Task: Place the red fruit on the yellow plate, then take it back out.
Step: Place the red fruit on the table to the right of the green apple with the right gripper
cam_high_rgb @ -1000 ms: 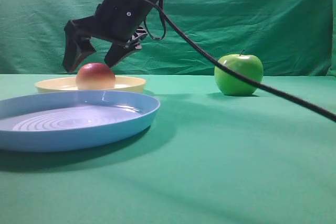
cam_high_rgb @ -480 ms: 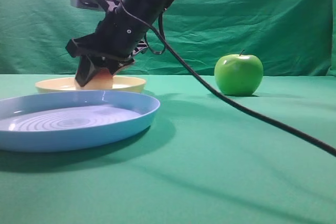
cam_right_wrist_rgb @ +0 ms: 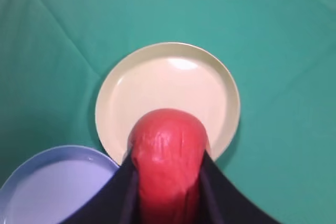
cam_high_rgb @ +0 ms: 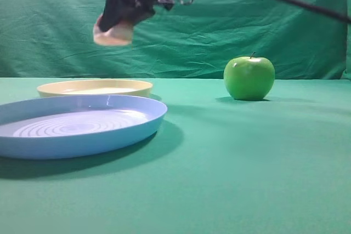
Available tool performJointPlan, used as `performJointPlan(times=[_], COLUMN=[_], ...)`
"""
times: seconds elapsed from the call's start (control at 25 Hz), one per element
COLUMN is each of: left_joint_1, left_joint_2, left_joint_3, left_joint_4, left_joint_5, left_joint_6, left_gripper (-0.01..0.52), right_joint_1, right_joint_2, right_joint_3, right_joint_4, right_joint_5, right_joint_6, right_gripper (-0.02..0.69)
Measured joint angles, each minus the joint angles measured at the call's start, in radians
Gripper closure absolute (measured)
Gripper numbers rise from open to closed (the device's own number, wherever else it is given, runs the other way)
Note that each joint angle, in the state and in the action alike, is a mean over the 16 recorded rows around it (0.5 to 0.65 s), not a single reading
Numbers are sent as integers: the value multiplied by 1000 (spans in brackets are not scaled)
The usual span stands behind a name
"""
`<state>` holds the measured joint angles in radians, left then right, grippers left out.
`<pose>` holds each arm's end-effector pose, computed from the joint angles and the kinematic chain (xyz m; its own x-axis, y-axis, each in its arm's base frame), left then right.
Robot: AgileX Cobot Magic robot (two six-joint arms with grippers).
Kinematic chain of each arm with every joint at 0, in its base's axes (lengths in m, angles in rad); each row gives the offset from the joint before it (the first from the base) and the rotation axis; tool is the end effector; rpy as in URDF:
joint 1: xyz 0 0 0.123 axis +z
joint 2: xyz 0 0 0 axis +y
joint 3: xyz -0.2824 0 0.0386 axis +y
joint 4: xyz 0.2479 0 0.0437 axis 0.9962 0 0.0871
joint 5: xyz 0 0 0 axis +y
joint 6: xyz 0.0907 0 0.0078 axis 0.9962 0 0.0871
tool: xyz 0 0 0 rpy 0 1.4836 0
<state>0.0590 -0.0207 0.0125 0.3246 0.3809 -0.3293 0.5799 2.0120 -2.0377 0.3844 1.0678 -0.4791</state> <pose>0.0508 0.0139 0.1775 -0.2590 -0.0417 -0.9650 -0.1796 0.9837 0.0057 0.3634 0.2738 0.3433 -0.4463 -0.6114 -0.6534 -0.8441 0.5301 0.0805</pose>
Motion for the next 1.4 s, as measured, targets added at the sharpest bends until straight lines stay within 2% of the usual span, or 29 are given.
performJointPlan(times=[0.32,0.56,0.76,1.0,1.2,1.4], left_joint_1=[0,0,0,0,0,0], left_joint_2=[0,0,0,0,0,0], left_joint_3=[0,0,0,0,0,0], left_joint_4=[0,0,0,0,0,0], left_joint_5=[0,0,0,0,0,0], left_joint_6=[0,0,0,0,-1,-1], left_gripper=[514,514,514,514,514,514], right_joint_1=[-103,-179,-221,-229,-229,-229], right_joint_2=[-242,-450,-622,-742,-767,-724], right_joint_3=[92,343,660,1033,1273,1424], right_joint_4=[-126,-152,-156,-153,-148,-141], right_joint_5=[146,114,-6,-231,-438,-621], right_joint_6=[169,201,204,200,199,198], right_gripper=[483,483,483,483,483,483])
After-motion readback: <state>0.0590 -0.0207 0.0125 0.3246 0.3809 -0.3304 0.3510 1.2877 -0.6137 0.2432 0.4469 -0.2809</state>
